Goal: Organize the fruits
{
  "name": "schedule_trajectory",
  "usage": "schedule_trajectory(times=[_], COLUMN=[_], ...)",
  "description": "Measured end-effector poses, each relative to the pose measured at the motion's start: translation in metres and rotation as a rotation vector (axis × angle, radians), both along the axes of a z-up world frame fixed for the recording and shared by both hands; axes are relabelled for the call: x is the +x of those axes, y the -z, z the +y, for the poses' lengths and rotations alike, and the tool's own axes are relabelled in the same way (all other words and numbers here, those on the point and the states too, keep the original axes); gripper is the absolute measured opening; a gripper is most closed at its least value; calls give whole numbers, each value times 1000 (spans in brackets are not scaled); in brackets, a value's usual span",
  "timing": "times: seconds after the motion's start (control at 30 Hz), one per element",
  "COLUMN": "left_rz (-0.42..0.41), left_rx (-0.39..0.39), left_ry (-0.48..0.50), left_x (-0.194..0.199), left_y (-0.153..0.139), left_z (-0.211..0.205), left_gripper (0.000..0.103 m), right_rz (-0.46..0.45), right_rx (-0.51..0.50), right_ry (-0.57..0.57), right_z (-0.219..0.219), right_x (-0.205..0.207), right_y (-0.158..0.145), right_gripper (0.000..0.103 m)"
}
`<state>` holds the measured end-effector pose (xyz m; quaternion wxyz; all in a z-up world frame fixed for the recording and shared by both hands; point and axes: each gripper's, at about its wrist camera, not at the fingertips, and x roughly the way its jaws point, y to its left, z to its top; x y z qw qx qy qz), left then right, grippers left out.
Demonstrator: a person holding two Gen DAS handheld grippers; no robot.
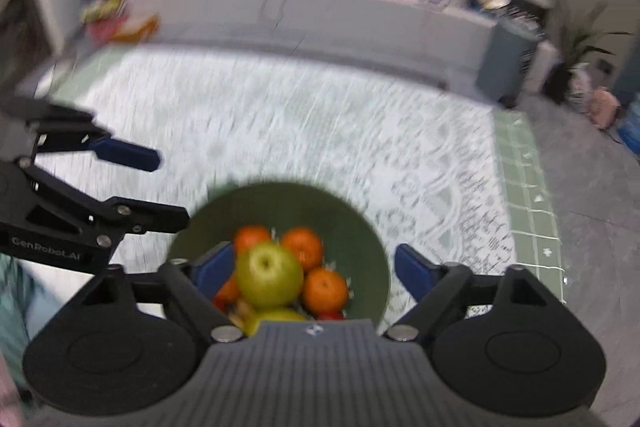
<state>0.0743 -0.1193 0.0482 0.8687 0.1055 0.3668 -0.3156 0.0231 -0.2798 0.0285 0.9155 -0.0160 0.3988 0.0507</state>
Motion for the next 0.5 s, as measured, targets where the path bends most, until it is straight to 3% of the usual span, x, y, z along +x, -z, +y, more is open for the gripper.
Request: schedule_trajectory(times=[0.1, 0.17, 0.4, 0.5], left_rz=[-120, -195, -188, -191], left_rx=[-35, -57, -67, -62], left_ry=[-123, -174, -302, -351], left_x=[-11, -21, -49, -64], left_y=[-14, -21, -21, -11], left_z=[19, 29, 64, 75], left_gripper=[88, 88, 88, 88], right_rz=[-75, -127, -195, -213], right_rx=[48, 40, 106, 79], right_ry=[83, 129, 268, 297], right_z=[8, 17, 42, 57], right_x=[-18, -33, -80, -94], right_y=[-9, -9, 7, 19], right_gripper=[93, 98, 98, 98])
